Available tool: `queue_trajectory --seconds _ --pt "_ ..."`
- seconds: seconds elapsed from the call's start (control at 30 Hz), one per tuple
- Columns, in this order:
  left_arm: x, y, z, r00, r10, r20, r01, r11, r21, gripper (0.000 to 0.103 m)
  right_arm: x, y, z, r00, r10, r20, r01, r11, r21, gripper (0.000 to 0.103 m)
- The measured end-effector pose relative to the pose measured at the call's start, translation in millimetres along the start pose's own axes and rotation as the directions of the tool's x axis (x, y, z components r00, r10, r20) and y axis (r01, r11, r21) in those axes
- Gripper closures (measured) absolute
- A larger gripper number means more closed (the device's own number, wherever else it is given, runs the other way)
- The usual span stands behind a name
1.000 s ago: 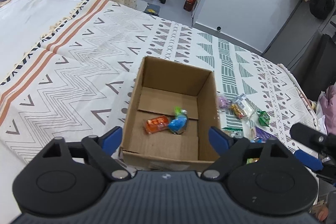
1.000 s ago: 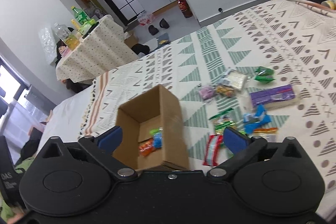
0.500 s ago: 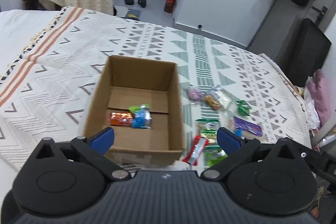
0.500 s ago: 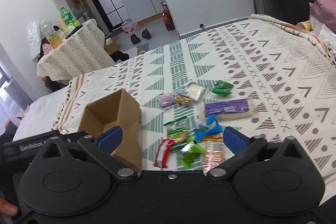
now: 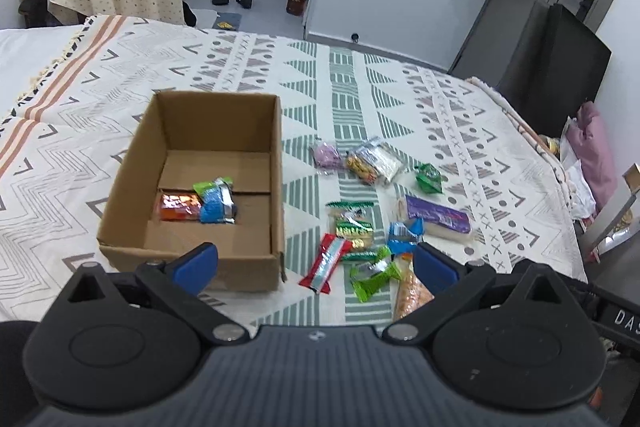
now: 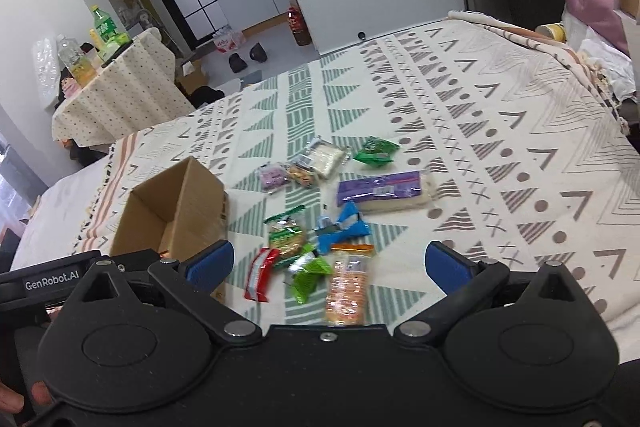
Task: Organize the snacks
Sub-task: 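Withdraw both grippers from the box back to the snack pile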
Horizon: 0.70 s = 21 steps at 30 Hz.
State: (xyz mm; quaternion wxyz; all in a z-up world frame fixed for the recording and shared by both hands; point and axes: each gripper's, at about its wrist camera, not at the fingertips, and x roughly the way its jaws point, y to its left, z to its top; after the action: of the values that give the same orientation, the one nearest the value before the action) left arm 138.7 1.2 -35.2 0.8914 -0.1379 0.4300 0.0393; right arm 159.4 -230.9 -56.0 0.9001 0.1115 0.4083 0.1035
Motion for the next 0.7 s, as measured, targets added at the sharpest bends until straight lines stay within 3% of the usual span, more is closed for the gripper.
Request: queue_trajectory --seconds 0.2,0.43,0.7 --pt "11.0 -14.2 -9.3 1.000 -0.022 -0.020 0.023 0.999 0.034 0.000 5.3 -14.1 -6.1 1.000 -0.005 -0.001 0.005 1.000 -0.005 0.000" --pt "27.6 -21.7 -16.6 0.998 -0.008 -0.056 0.010 1.000 0.030 0.000 24.0 -26.6 -11.0 0.998 0.004 -0.068 0.001 0.997 0.080 0.002" --pt "46.7 -21.9 -16.5 0.997 -0.022 -0.070 0.023 1.000 0.012 0.003 56.9 -33.8 -18.4 0.983 0.050 -0.175 -0.022 0.987 0.161 0.025"
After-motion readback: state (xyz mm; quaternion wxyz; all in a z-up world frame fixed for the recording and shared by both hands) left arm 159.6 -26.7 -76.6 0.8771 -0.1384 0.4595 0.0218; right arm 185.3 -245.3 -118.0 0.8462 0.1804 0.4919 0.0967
